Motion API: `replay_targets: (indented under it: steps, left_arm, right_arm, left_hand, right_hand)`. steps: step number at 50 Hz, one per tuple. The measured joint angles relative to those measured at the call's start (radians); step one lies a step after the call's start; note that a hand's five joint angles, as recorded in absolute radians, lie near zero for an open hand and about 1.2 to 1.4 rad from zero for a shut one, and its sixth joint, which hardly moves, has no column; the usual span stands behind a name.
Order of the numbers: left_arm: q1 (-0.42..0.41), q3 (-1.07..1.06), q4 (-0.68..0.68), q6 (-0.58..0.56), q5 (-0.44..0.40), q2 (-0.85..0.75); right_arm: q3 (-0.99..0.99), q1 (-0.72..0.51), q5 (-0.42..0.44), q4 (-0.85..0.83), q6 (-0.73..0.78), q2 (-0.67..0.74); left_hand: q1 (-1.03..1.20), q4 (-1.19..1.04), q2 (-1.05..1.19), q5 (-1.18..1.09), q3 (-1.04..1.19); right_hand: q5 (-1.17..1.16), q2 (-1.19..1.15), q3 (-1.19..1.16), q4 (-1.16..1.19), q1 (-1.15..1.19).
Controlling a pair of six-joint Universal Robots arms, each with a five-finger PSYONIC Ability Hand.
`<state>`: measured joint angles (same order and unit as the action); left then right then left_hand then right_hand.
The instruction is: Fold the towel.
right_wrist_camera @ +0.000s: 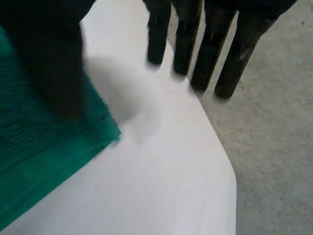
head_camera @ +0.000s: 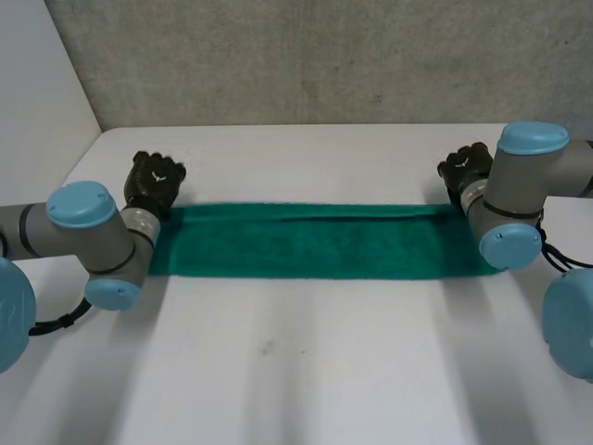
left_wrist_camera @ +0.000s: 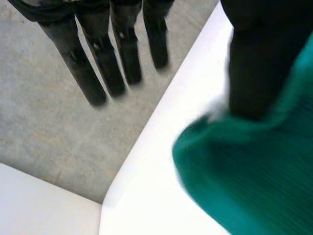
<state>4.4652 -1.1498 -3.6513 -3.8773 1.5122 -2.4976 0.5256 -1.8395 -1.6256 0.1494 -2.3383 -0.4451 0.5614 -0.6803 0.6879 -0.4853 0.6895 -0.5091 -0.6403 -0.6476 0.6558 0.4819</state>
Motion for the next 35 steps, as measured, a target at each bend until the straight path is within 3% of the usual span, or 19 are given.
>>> replay_targets:
  steps: [1,2,4,11,16,21,24,27,35]
  left_arm:
    - [-0.004,-0.006,-0.016,0.0,-0.004,0.002]
    - [-0.006,-0.009,-0.023,-0.001,-0.005,0.003]
    - [-0.012,-0.015,-0.038,-0.001,-0.007,0.009]
    - [-0.027,-0.032,-0.07,0.001,-0.003,0.06]
    - [-0.028,-0.069,-0.071,0.006,0.002,0.139]
    - [-0.027,-0.137,-0.066,0.011,0.004,0.224]
    - [-0.026,-0.249,-0.061,0.033,0.005,0.327]
    - [-0.026,-0.281,-0.06,0.044,0.005,0.354]
    - [-0.03,-0.491,-0.057,0.204,0.004,0.494]
  right_arm:
    - [-0.006,0.0,0.0,-0.01,-0.001,0.004]
    - [-0.007,0.0,-0.001,-0.013,-0.002,0.006]
    - [-0.009,0.0,-0.004,-0.02,-0.007,0.006]
    - [0.0,0.003,-0.027,-0.028,-0.071,-0.015]
    - [0.087,0.013,-0.028,-0.015,-0.244,-0.15]
    - [0.244,0.019,0.021,-0.007,-0.368,-0.315]
    - [0.445,0.043,0.112,-0.005,-0.419,-0.467]
    - [0.494,0.053,0.134,-0.005,-0.423,-0.496]
    - [0.763,0.13,0.238,-0.01,-0.42,-0.564]
  left_hand:
    - [-0.188,0.169,-0.189,0.169,-0.184]
    - [-0.338,0.362,-0.373,0.345,-0.367]
    - [-0.372,0.464,-0.468,0.436,-0.463]
    - [-0.372,0.477,-0.483,0.44,-0.475]
    - [-0.372,0.477,-0.483,0.44,-0.475]
    - [-0.372,0.477,-0.483,0.44,-0.475]
    - [-0.372,0.477,-0.483,0.44,-0.475]
    - [-0.372,0.477,-0.483,0.44,-0.475]
    - [-0.372,0.477,-0.483,0.44,-0.475]
  right_hand:
    - [0.36,0.357,0.353,-0.354,-0.251]
    - [0.405,0.389,0.397,-0.396,-0.269]
    - [0.441,0.417,0.434,-0.422,-0.277]
    - [0.444,0.417,0.436,-0.422,-0.277]
    - [0.444,0.417,0.436,-0.422,-0.277]
    - [0.444,0.417,0.436,-0.422,-0.277]
    - [0.444,0.417,0.436,-0.422,-0.277]
    - [0.444,0.417,0.436,-0.422,-0.277]
    - [0.412,0.385,0.383,-0.395,-0.258]
